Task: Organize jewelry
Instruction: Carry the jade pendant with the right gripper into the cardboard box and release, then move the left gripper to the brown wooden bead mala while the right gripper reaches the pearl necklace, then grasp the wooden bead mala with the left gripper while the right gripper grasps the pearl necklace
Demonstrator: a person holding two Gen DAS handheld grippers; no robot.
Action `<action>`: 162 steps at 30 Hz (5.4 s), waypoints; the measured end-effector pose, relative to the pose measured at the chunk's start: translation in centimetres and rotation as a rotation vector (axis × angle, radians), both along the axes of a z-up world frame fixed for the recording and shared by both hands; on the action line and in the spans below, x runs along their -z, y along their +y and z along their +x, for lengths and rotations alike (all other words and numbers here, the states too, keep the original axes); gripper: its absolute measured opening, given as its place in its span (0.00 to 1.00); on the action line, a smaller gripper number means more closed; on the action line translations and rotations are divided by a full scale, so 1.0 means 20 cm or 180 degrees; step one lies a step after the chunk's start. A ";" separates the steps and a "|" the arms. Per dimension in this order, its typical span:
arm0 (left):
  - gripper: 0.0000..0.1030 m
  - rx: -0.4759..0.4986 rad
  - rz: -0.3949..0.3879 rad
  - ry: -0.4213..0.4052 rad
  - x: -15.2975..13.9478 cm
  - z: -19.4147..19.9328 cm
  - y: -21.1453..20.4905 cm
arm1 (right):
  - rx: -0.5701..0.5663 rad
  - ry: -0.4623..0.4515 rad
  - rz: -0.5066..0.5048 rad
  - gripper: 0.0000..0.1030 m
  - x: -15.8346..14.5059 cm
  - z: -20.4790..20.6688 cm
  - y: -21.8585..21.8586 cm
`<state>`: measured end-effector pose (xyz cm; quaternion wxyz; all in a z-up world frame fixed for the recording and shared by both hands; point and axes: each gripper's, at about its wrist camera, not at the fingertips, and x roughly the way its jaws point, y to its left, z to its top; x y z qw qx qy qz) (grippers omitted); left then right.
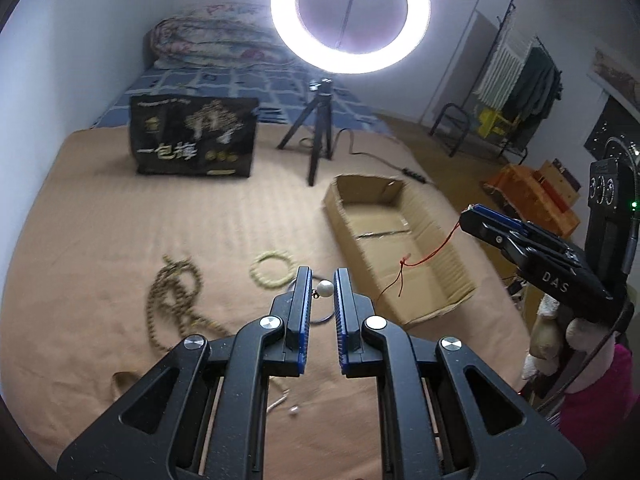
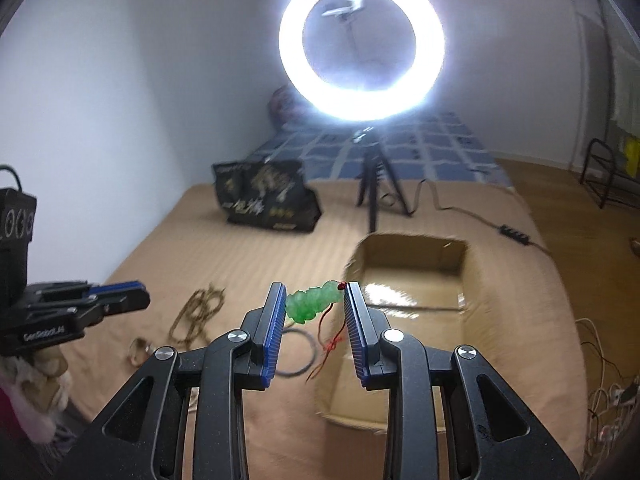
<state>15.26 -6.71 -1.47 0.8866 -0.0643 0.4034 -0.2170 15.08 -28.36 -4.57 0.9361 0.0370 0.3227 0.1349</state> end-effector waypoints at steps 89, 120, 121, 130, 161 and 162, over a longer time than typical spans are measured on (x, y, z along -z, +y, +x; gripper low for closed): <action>0.61 -0.0673 0.0794 0.0318 0.25 0.28 0.44 | -0.0555 0.0768 -0.0216 0.44 0.34 0.05 0.49; 0.61 -0.0994 0.0317 0.1504 0.80 0.67 0.65 | -0.1086 0.1617 -0.0227 0.57 0.78 0.07 0.80; 0.61 -0.0995 0.0292 0.1532 0.81 0.68 0.65 | -0.1089 0.1632 -0.0226 0.57 0.79 0.07 0.80; 0.61 -0.0879 0.0416 0.1592 0.88 0.73 0.54 | -0.1102 0.1678 -0.0217 0.57 0.83 0.10 0.83; 0.17 -0.0728 0.1071 0.1255 0.93 0.70 0.34 | -0.1305 0.1141 -0.1174 0.22 0.89 -0.09 1.11; 0.17 -0.0750 0.1048 0.1258 0.93 0.70 0.35 | -0.1295 0.1142 -0.1164 0.16 0.88 -0.09 1.11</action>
